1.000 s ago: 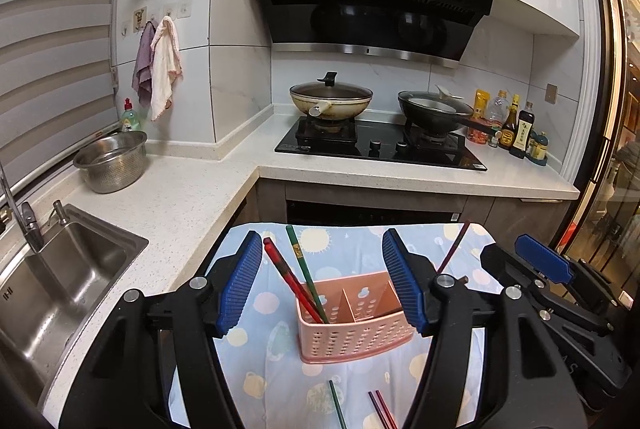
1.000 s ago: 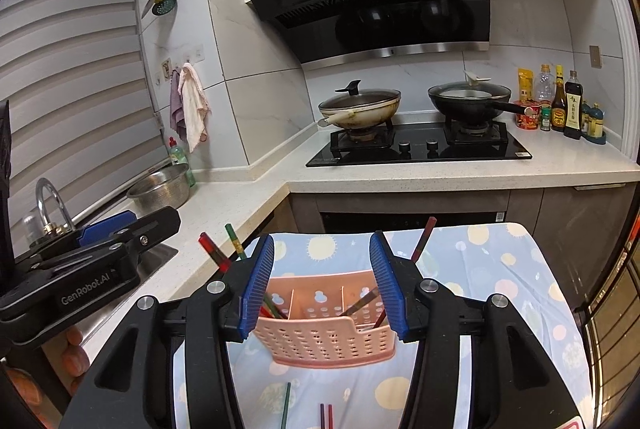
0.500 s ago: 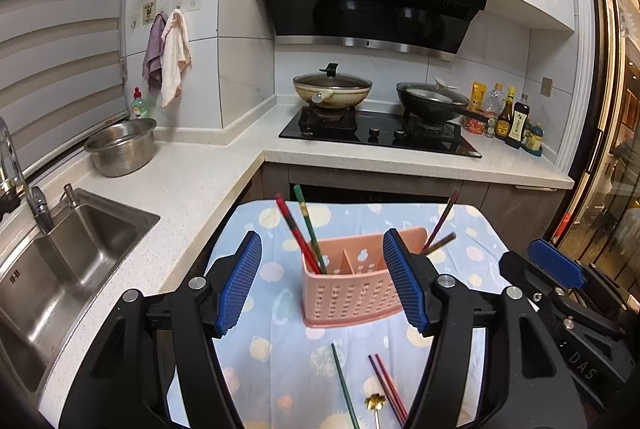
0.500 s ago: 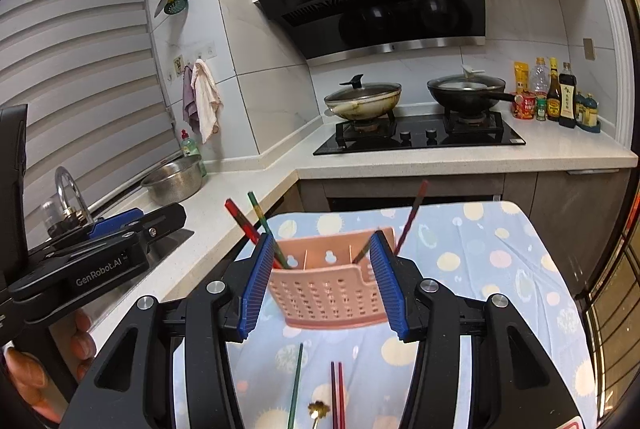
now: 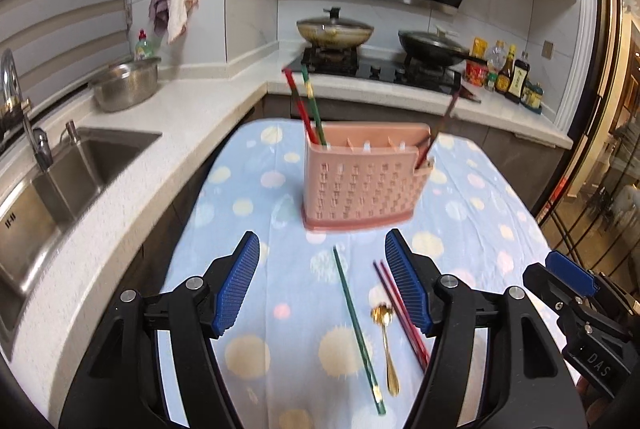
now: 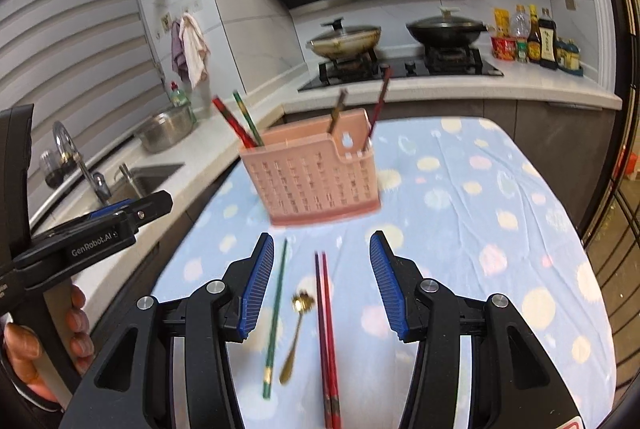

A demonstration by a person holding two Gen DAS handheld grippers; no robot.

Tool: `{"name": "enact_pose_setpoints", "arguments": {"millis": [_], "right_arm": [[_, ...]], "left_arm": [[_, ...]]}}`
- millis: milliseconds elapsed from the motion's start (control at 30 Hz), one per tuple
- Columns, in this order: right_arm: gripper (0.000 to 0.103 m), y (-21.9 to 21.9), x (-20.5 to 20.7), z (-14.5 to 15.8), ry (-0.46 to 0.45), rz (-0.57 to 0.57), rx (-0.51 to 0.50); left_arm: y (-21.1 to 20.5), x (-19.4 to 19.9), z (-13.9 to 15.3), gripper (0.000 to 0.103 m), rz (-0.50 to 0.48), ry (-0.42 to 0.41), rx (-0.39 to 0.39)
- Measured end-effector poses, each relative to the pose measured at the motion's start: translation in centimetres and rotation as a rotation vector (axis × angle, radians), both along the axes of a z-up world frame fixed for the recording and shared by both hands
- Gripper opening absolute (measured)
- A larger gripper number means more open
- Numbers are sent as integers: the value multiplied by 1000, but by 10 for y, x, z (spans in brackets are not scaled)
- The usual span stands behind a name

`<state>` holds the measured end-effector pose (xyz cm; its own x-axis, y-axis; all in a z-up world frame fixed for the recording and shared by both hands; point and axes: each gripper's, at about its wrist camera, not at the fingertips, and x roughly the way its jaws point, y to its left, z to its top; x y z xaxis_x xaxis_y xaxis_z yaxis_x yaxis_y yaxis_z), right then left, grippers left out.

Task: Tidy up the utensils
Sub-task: 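Withdraw both open tools from the caddy back over the table, then grasp the second green chopstick with the left tool while the right tool grasps a red chopstick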

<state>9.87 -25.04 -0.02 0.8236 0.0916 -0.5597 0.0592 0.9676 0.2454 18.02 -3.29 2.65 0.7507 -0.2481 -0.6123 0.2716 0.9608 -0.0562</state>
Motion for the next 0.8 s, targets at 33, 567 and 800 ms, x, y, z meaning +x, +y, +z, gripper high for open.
{"name": "enact_pose_setpoints", "arguments": {"millis": [33,567,800], "right_arm": [[49,0,-6,-9,19,-3,2],[49,0,-57,-106,249,-20,30],[49,-1,-60,-117,279,-20,41]], "left_arm": [[0,-5,-9,62,-5,19,5],[-18,-56,-125,62,-64,254,87],[-27,-56,-142,62,-84,274,123]]}}
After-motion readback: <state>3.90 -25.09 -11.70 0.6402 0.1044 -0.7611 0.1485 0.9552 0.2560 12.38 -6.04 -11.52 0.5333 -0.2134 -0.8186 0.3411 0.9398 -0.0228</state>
